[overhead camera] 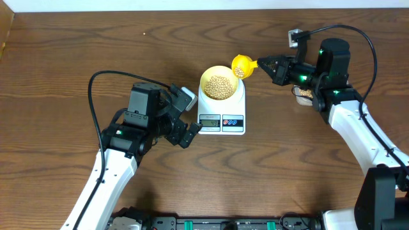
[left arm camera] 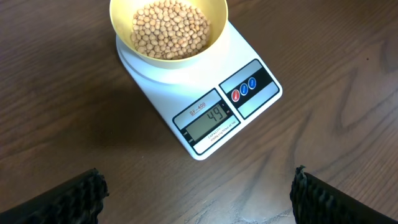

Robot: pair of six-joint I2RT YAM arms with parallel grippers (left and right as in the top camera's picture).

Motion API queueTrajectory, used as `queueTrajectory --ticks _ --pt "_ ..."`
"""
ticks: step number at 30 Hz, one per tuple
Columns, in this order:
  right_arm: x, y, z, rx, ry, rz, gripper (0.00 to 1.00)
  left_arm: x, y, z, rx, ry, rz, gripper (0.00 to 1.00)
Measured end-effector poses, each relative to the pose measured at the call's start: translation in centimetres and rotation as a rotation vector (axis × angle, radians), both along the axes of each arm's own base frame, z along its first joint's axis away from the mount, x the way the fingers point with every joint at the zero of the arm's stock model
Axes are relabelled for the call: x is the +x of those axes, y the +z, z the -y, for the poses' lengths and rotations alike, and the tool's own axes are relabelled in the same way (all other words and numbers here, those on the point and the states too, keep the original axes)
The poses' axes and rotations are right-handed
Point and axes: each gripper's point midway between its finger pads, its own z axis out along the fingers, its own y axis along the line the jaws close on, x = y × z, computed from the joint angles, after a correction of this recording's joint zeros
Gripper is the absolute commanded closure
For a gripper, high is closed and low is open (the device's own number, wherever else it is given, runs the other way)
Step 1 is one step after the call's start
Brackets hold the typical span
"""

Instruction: Scoop item into bowl and weigh 50g on scale

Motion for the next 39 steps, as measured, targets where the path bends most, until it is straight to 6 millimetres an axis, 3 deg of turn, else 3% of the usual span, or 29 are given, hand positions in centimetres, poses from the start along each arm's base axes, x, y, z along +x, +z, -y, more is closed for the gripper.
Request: queueTrajectory --ticks 11,25,33,39 --pt "-0.1 0.0 -0.3 -0.035 0.022 0.049 0.99 0.0 0.0 0.0 0.000 0.000 0.000 0.03" --pt "-1.5 -0.6 -4.6 -0.167 0.130 0.192 0.99 0.0 0.0 0.0 0.000 0.000 0.000 0.03" --pt "-0.5 -1.8 -3.6 -0.245 0.048 0.177 0.99 0.0 0.0 0.0 0.000 0.000 0.000 0.03" --pt "-0.9 -2.8 -3.7 -0.286 0.053 0.154 0.99 0.0 0.0 0.0 0.000 0.000 0.000 0.03"
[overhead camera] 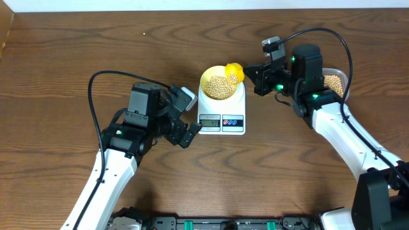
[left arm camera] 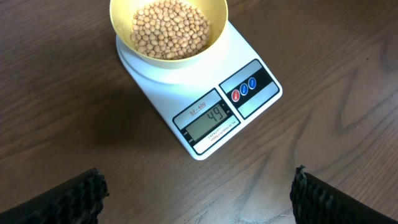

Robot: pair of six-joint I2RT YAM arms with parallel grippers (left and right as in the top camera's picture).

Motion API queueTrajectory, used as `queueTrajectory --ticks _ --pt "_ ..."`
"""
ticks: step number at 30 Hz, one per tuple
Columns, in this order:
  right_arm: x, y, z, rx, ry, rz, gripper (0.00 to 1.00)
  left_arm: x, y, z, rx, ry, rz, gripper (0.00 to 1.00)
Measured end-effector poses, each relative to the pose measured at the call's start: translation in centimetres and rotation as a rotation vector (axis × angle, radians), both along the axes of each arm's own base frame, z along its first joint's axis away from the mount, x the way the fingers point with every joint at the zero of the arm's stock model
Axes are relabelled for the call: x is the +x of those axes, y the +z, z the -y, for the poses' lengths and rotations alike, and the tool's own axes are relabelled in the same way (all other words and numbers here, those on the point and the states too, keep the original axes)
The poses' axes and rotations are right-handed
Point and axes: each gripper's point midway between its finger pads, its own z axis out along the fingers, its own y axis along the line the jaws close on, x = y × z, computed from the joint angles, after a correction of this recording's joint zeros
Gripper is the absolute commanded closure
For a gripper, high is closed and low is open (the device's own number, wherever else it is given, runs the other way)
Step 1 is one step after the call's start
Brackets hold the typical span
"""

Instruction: Scoop item into bowl and weigh 50g on scale

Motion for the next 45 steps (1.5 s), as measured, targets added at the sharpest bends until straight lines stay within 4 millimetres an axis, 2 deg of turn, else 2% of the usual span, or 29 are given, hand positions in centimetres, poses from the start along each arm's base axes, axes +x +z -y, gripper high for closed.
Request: queueTrajectory --ticks 21,34,37,45 --pt "-0.2 1.0 -1.8 -0.003 0.046 0.070 0.99 0.0 0.0 0.0 0.000 0.000 0.000 0.03" --pt "-0.5 0.8 -2.3 -0.027 0.060 0.088 0.99 0.0 0.0 0.0 0.000 0.000 0.000 0.03" --pt "-0.5 0.2 -2.0 -0.047 0.049 0.072 0.99 0.0 0.0 0.0 0.000 0.000 0.000 0.03" --pt "-0.1 0.5 -2.0 -0.050 0.045 0.100 0.99 0.0 0.0 0.0 0.000 0.000 0.000 0.03"
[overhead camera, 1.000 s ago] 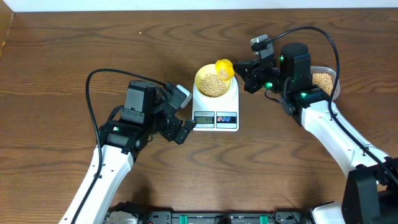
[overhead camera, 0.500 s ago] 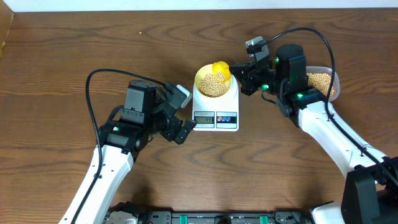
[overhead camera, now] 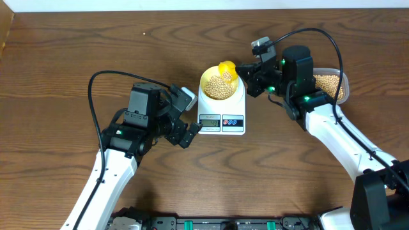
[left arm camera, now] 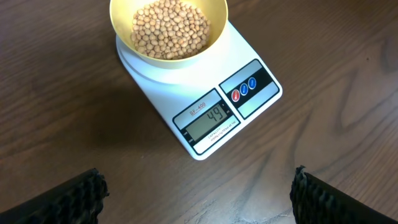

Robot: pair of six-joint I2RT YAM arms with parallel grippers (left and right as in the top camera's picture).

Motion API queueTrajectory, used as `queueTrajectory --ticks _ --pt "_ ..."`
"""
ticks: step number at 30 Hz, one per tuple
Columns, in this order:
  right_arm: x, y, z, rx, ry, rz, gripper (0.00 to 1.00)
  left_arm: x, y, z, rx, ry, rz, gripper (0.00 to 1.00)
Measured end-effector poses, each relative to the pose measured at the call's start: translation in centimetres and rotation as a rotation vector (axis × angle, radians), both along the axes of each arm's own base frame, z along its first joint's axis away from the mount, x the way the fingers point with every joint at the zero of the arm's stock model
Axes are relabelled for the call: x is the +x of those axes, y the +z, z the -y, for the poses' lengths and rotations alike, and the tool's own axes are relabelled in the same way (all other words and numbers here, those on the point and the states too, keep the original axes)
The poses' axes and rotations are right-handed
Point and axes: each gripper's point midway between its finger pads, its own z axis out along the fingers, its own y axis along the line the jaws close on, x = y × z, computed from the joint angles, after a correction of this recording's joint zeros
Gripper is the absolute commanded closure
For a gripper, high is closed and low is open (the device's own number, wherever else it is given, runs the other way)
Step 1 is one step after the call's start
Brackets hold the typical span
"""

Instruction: Scoop item into bowl and weigh 50g on scale

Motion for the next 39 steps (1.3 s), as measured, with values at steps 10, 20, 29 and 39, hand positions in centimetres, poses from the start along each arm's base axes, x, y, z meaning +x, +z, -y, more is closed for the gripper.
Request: queueTrajectory --ticks 10,20,29,39 --pt "0.1 -0.4 0.1 -0.012 -0.005 -0.003 0.99 0.0 0.0 0.0 0.000 0.000 0.000 0.03" --pt "0.0 -0.5 0.0 -0.026 0.019 0.012 0.99 0.0 0.0 0.0 0.000 0.000 0.000 0.03" --pt "-0.5 -1.5 0.2 -0.060 0.030 -0.009 0.99 0.0 0.0 0.0 0.000 0.000 0.000 0.03" --pt "-0.2 -1.0 0.0 -0.048 0.033 0.014 0.99 0.0 0.0 0.0 0.000 0.000 0.000 0.03"
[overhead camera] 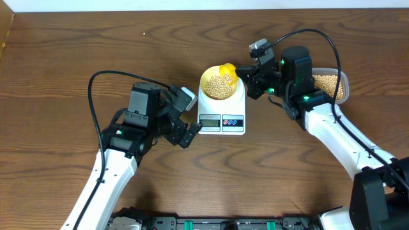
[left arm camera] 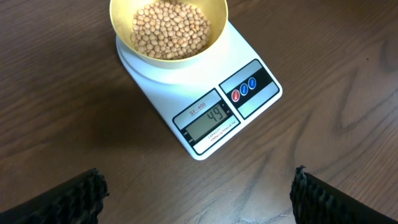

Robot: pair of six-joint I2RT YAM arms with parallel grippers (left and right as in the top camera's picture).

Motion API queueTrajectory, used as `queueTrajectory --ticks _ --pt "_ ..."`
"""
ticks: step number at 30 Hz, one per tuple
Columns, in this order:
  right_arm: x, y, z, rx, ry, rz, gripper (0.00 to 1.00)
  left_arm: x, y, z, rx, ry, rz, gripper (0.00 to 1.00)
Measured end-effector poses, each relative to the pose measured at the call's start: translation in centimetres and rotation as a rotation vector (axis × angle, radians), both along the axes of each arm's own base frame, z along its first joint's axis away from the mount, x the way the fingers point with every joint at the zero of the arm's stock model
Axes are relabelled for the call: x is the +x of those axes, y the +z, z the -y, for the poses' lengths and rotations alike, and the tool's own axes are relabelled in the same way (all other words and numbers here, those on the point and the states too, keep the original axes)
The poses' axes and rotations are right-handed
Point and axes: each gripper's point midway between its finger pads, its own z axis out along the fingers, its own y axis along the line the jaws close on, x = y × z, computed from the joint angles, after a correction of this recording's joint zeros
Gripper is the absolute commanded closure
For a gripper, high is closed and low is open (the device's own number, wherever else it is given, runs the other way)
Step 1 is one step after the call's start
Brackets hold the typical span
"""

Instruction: Scoop item into bowl and weigh 50g on scale

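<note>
A yellow bowl [overhead camera: 219, 84] filled with soybeans sits on the white scale [overhead camera: 221, 118]; in the left wrist view the bowl [left arm camera: 168, 31] and the scale [left arm camera: 205, 118] show, and the display reads 49. My right gripper [overhead camera: 246, 75] is shut on the handle of a yellow scoop [overhead camera: 227, 68], which hangs over the bowl's far right rim. My left gripper [overhead camera: 189, 118] stands open just left of the scale, its fingertips [left arm camera: 81, 196] wide apart with only bare table between them.
A clear tub of soybeans [overhead camera: 332, 83] sits at the right behind my right arm. A dark cable loops over the table left of my left arm. Bare wood lies in front of the scale.
The scoop has tilted a little further over the bowl's far rim and my right gripper has shifted slightly. The display still reads 49. My left arm has not moved.
My right gripper held the scoop with beans to the right of the bowl. Then the scoop was at the bowl's right rim, then over its far rim, where it is now, tilted. The display read 49 throughout and my left gripper stayed open beside the scale.
</note>
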Motion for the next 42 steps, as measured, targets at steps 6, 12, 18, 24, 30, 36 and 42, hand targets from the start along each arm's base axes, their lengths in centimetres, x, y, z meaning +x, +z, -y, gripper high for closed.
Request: queueTrajectory --ticks 6,12,18,24,30,36,42 --pt "-0.2 -0.2 -0.1 -0.002 0.009 -0.010 0.99 0.0 0.0 0.0 0.000 0.000 0.000 0.03" --pt "-0.3 -0.2 -0.2 -0.003 0.018 -0.006 0.99 0.0 0.0 0.0 0.000 0.000 0.000 0.03" --pt "-0.2 -0.4 0.0 -0.014 0.006 -0.007 0.99 0.0 0.0 0.0 0.000 0.000 0.000 0.03" --pt "0.0 -0.1 0.0 -0.010 0.007 0.007 0.99 0.0 0.0 0.0 0.000 0.000 0.000 0.03" --pt "0.0 0.2 -0.1 -0.006 0.012 0.020 0.99 0.0 0.0 0.0 0.000 0.000 0.000 0.03" --pt "-0.2 -0.1 -0.2 -0.009 0.024 0.010 0.99 0.0 0.0 0.0 0.000 0.000 0.000 0.03" --pt "-0.1 0.5 -0.5 0.004 0.040 0.040 0.99 0.0 0.0 0.0 0.000 0.000 0.000 0.03"
